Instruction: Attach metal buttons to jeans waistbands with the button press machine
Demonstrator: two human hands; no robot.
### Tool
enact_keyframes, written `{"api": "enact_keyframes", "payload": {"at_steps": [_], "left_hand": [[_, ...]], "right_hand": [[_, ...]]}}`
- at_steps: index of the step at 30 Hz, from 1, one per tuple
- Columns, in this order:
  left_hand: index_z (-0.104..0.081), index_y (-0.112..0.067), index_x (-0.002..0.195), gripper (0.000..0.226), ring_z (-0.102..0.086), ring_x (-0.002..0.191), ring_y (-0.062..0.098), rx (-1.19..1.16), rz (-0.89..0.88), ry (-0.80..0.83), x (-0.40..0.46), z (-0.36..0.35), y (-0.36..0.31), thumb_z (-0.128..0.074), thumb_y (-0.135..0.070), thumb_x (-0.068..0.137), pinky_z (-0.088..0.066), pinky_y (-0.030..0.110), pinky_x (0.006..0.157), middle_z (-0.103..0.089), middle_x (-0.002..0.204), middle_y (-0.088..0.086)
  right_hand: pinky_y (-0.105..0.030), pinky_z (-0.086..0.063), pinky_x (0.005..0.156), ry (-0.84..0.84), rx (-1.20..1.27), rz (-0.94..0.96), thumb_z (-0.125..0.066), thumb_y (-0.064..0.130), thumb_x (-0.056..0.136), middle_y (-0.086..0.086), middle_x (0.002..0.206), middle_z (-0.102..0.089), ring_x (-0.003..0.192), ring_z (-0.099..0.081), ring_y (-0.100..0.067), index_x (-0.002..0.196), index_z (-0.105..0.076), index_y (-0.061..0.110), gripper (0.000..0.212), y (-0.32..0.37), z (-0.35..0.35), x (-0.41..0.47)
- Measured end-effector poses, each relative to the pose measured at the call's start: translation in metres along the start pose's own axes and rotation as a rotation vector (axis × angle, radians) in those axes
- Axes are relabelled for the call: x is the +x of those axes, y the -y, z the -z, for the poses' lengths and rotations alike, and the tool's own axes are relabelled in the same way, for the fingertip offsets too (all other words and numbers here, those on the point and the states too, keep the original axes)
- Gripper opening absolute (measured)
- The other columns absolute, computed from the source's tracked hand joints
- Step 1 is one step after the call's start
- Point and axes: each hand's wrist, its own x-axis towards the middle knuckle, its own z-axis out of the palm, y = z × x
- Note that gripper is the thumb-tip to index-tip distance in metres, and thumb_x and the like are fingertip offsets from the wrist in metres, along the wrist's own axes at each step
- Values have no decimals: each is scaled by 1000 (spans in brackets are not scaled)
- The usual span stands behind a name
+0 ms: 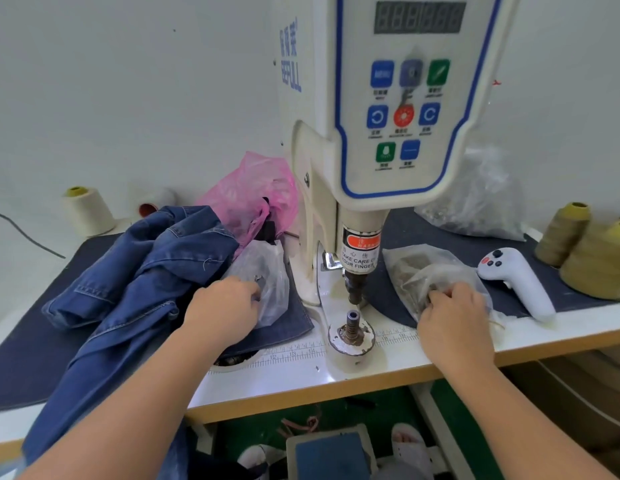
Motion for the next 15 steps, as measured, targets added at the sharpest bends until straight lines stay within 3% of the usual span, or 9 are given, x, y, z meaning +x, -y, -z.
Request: {"api": "enact_keyframes", "payload": {"at_steps": [6,15], "left_hand": [[-64,-23,112,27,-63,88,25,-47,33,11,5,-1,-5,-41,-28,98,-55,39,82,-66,101,2],[-63,-26,101,22,-63,82,25,-16,-9,4,1,1,-10,-41,-24,98,-55,36,78,-64,89,-1]], "right_hand": [[-35,-37,87,-100,144,-30,-48,10,95,1,97,-44,96,-35,-16,99,-67,9,20,-1,-5,-1],[-37,-43,85,-189,259,-26,-54,14,96,5,98,-45,103,-46,-20,102,-66,11,14,-4,-11,-1]]}}
